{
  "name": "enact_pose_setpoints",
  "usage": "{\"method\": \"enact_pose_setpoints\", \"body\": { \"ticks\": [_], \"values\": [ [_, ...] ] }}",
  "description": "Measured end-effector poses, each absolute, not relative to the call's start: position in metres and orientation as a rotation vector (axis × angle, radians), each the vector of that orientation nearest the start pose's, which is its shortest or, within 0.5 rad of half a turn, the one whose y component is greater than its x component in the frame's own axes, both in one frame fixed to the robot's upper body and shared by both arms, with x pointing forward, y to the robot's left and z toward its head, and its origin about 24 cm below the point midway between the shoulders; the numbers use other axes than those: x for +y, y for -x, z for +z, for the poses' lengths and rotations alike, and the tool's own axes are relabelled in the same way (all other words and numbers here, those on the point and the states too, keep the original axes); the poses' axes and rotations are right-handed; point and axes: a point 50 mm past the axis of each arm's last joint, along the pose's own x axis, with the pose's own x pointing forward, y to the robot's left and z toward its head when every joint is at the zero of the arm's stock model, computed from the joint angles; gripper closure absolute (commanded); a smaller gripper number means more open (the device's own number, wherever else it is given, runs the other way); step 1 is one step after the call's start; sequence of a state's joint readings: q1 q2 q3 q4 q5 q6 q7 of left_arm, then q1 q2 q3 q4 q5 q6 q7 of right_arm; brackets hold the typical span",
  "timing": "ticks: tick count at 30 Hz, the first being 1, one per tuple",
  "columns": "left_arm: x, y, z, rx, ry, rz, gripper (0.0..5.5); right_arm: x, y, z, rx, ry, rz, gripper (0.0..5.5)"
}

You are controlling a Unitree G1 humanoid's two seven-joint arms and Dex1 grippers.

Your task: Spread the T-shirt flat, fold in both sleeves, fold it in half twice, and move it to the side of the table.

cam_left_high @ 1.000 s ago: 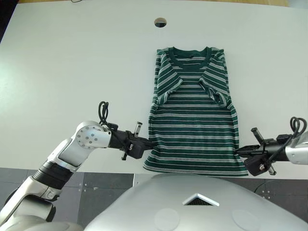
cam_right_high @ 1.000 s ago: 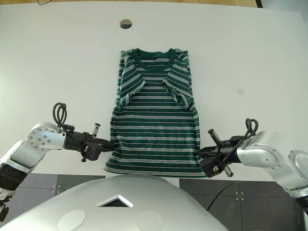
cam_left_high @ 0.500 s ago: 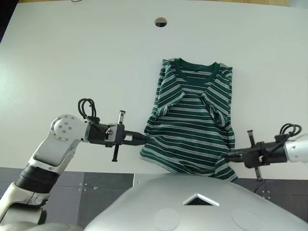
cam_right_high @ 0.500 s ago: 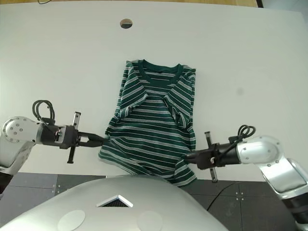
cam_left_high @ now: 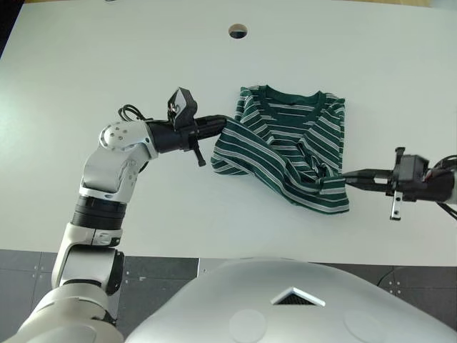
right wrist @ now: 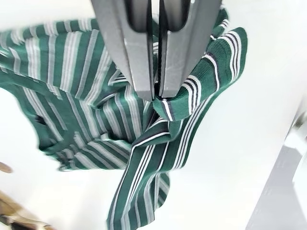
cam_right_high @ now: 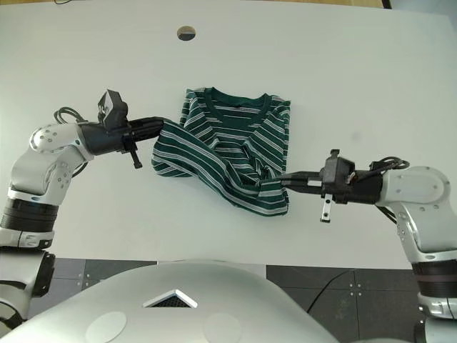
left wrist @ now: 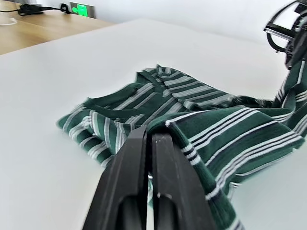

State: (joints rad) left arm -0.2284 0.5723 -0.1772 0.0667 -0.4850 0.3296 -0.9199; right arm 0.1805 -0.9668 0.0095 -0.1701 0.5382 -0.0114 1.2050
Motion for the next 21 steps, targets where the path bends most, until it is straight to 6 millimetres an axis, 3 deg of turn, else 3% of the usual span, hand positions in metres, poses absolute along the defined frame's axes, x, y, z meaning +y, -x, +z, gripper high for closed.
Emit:
{"method": "enact_pose_setpoints", "body": {
  "ticks": [12,17,21],
  "values": [
    [0.177,-0.304,0.055,0.376,0.016,-0.818,5.40,-0.259,-0.235,0.082,0.332,0.336,0.969,5.36],
    [0.169,-0.314,0.051,0.380,0.017,-0.803,5.40,-0.269,-0.263,0.083,0.347,0.270,0.790,5.36],
    [0.162,-0.319,0.047,0.381,0.016,-0.799,5.40,-0.272,-0.273,0.077,0.377,0.248,0.706,5.36]
  ]
}}
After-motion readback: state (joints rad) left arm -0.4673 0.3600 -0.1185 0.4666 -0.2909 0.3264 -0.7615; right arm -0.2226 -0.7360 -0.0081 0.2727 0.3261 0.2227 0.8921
